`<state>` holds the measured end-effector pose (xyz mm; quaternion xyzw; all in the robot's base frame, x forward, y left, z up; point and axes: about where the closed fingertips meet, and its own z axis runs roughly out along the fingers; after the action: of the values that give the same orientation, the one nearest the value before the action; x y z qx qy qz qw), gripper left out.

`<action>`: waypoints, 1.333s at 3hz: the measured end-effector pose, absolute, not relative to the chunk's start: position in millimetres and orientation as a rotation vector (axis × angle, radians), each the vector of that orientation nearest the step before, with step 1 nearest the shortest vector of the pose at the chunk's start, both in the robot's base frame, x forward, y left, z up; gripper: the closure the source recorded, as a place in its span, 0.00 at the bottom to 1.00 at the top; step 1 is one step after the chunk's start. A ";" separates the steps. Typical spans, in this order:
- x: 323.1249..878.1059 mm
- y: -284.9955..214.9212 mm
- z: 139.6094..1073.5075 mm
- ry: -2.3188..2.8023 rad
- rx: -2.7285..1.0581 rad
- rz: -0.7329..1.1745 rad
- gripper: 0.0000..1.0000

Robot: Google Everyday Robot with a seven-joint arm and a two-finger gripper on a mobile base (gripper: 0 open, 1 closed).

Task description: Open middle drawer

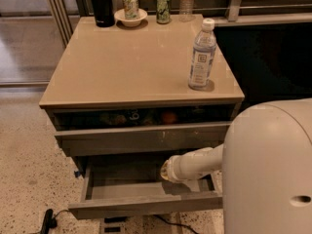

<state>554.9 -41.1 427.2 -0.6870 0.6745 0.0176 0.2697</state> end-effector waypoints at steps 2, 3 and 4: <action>521.4 -59.5 425.5 1.873 -1.887 0.082 1.00; 509.3 -64.8 424.8 1.895 -1.920 0.104 1.00; 500.6 -65.1 420.7 1.910 -1.963 0.145 1.00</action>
Offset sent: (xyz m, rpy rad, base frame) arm -0.0431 -0.0272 0.0010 -0.0317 0.0709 -0.0122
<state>500.6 -65.1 420.7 -0.7015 0.6827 0.0517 0.1980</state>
